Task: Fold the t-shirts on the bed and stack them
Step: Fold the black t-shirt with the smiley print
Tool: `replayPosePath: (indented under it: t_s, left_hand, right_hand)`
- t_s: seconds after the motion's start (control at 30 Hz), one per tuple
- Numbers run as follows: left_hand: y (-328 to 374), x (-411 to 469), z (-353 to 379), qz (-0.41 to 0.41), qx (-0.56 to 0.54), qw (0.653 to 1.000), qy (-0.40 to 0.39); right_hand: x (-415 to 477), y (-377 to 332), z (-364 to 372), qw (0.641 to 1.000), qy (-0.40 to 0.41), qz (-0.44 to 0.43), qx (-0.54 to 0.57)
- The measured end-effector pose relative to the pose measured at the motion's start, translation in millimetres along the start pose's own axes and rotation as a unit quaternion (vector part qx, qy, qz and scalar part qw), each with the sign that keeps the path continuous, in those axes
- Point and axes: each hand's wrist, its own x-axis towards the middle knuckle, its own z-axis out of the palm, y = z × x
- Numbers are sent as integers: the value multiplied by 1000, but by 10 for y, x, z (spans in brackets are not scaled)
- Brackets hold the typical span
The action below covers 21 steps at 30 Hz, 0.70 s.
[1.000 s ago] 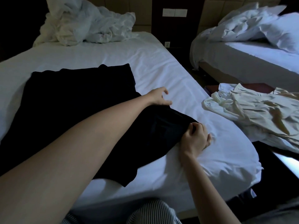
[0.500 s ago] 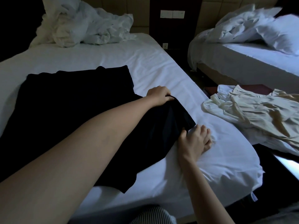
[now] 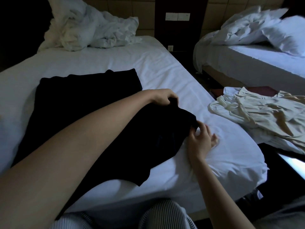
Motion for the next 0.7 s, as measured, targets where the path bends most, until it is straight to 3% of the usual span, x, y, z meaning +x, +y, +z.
replayPosePath:
  t_s: [0.1, 0.17, 0.2, 0.27, 0.3, 0.33, 0.37, 0.43, 0.5, 0.57, 0.63, 0.7]
  left_hand:
    - [-162, -436, -164, 27, 45, 996, 69]
    - [-355, -741, -218, 93, 45, 984, 148]
    - [-457, -904, -244, 93, 50, 977, 186]
    - [-638, -1300, -258, -10, 136, 974, 181]
    - [-788, -1489, -248, -78, 204, 967, 132]
    - [-945, -1674, -224, -137, 228, 961, 81]
    - [-1047, -1853, -183, -179, 205, 960, 64]
    - [-1152, -2078, -88, -211, 59, 966, 135]
    - [-1073, -2105, 44, -243, -55, 945, 213]
    - [-876, -2013, 243, -291, -133, 923, 215]
    - [-715, -1886, 491, -354, -153, 900, 202]
    - [-675, -1776, 683, -398, -82, 889, 210]
  right_hand:
    - [-148, -254, 7, 990, -37, -109, 76]
    - [-324, -585, 6, 975, -133, -155, 90]
    - [-440, -768, -8, 952, -221, -196, 86]
    - [-653, -1054, -3, 845, -416, -335, 18]
    - [-747, -1158, 3, 778, -480, -404, -29]
    - [-824, -1237, -29, 734, -504, -452, -54]
    - [-867, -1259, -52, 732, -492, -468, -45]
    - [-879, -1223, -88, 799, -403, -447, -6]
    - [-835, -1112, -98, 854, -330, -395, -69]
    - [-828, -956, -94, 863, -354, -317, -173]
    - [-898, -825, -79, 875, -384, -231, -181]
    - [-967, -740, -77, 906, -375, -155, -121]
